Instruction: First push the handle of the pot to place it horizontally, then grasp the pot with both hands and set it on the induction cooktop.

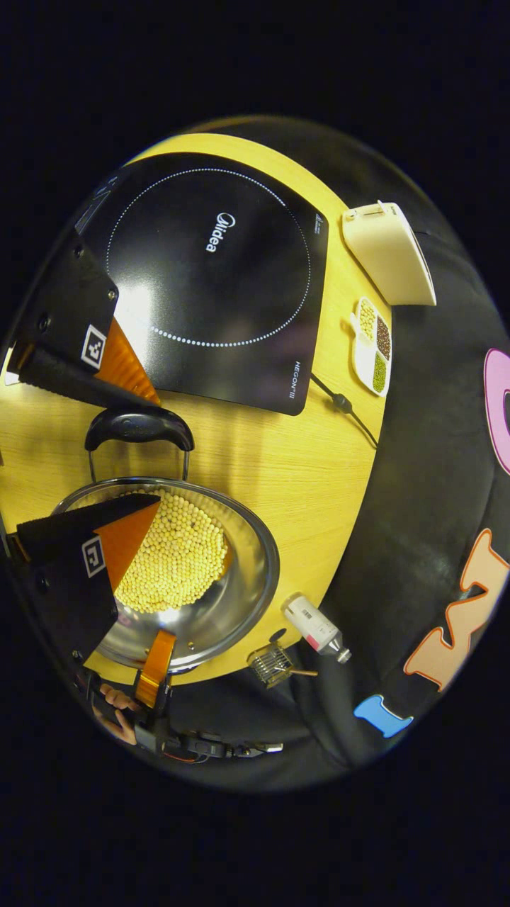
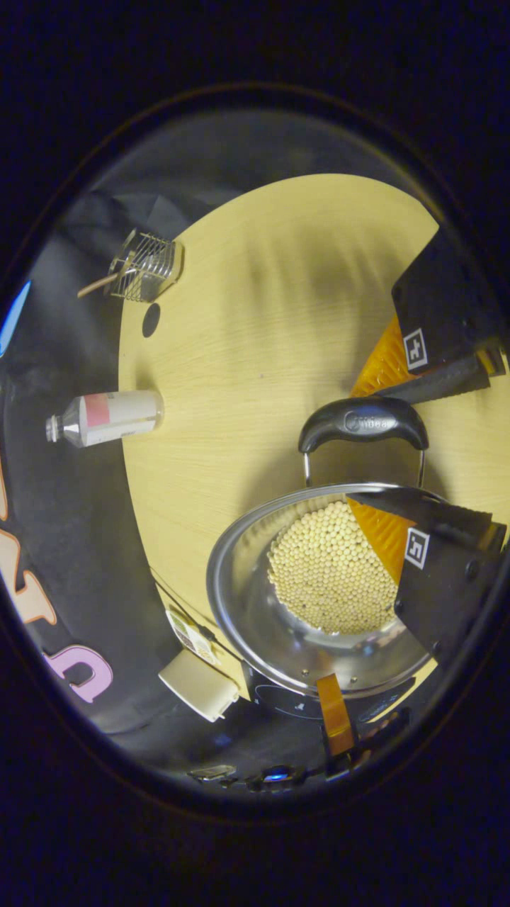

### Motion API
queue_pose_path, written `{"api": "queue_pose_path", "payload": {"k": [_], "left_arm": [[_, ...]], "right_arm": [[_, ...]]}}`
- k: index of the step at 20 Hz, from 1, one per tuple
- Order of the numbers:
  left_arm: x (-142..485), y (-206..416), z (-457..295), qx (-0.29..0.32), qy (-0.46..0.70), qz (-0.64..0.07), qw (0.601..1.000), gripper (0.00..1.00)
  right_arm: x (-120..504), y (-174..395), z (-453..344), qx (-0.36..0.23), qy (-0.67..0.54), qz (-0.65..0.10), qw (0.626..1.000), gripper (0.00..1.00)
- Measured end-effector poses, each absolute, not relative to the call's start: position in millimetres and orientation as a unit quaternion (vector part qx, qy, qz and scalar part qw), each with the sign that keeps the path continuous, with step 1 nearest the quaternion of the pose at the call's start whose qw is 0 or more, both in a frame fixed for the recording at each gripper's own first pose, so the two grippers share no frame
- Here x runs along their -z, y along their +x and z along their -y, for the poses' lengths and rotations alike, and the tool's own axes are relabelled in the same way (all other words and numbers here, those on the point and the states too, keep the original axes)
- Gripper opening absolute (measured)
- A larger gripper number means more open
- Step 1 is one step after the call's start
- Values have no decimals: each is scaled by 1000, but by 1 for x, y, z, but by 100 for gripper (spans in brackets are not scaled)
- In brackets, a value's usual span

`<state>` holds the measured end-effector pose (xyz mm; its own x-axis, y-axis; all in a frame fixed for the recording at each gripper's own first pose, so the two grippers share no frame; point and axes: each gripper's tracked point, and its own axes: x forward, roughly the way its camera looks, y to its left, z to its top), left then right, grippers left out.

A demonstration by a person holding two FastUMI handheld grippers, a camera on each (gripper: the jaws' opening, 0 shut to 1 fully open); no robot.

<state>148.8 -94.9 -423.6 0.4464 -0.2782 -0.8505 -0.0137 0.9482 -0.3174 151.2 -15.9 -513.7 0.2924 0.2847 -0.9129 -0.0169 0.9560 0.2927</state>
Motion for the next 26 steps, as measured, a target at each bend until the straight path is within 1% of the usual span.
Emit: {"api": "queue_pose_path", "payload": {"k": [1,2,3,4,5,6,7,8,9,10,11,13,14,15,16,17,18,19,20,21,22,26], "left_arm": [[425,150,96,80,-131,-523,838,71],[429,150,96,78,-118,-529,837,71],[431,152,96,75,-102,-533,836,72],[435,151,94,69,-83,-542,834,70],[438,153,94,61,-64,-544,834,66],[441,155,94,57,-48,-549,833,66],[441,158,96,53,-35,-546,836,68],[442,158,96,47,-26,-549,834,72],[442,161,97,44,-24,-546,836,69],[443,161,98,46,-27,-545,837,70],[442,161,99,50,-32,-545,837,69],[444,160,99,59,-40,-546,835,70],[445,162,99,64,-45,-548,833,67],[445,161,99,66,-55,-555,827,67],[446,159,100,67,-72,-562,822,63],[443,159,100,66,-90,-562,819,63],[445,157,101,69,-103,-565,815,59],[443,153,101,74,-112,-568,812,55],[444,148,101,75,-114,-573,808,55],[441,143,99,74,-114,-575,807,53],[436,141,96,72,-113,-573,809,50],[414,135,80,74,-97,-561,819,49]], "right_arm": [[516,150,16,-91,115,-590,794,61],[518,151,17,-86,116,-595,791,66],[520,151,17,-82,116,-598,789,61],[521,152,18,-76,118,-601,787,66],[521,150,18,-71,124,-603,785,66],[517,150,21,-61,132,-607,781,61],[519,148,22,-62,136,-609,779,58],[519,149,23,-63,142,-610,777,58],[524,151,20,-61,150,-614,773,58],[522,148,20,-61,158,-615,770,55],[521,147,20,-60,161,-616,769,60],[527,149,18,-56,162,-614,771,60],[521,148,21,-53,164,-615,770,51],[520,147,21,-50,168,-616,768,51],[518,150,20,-48,173,-616,767,48],[516,150,20,-46,180,-611,769,48],[513,151,21,-44,181,-610,770,44],[512,152,22,-41,177,-607,774,43],[511,151,22,-40,171,-608,774,43],[509,146,20,-41,167,-610,773,43],[507,141,18,-42,172,-614,769,50],[491,130,9,-47,183,-612,768,50]]}}
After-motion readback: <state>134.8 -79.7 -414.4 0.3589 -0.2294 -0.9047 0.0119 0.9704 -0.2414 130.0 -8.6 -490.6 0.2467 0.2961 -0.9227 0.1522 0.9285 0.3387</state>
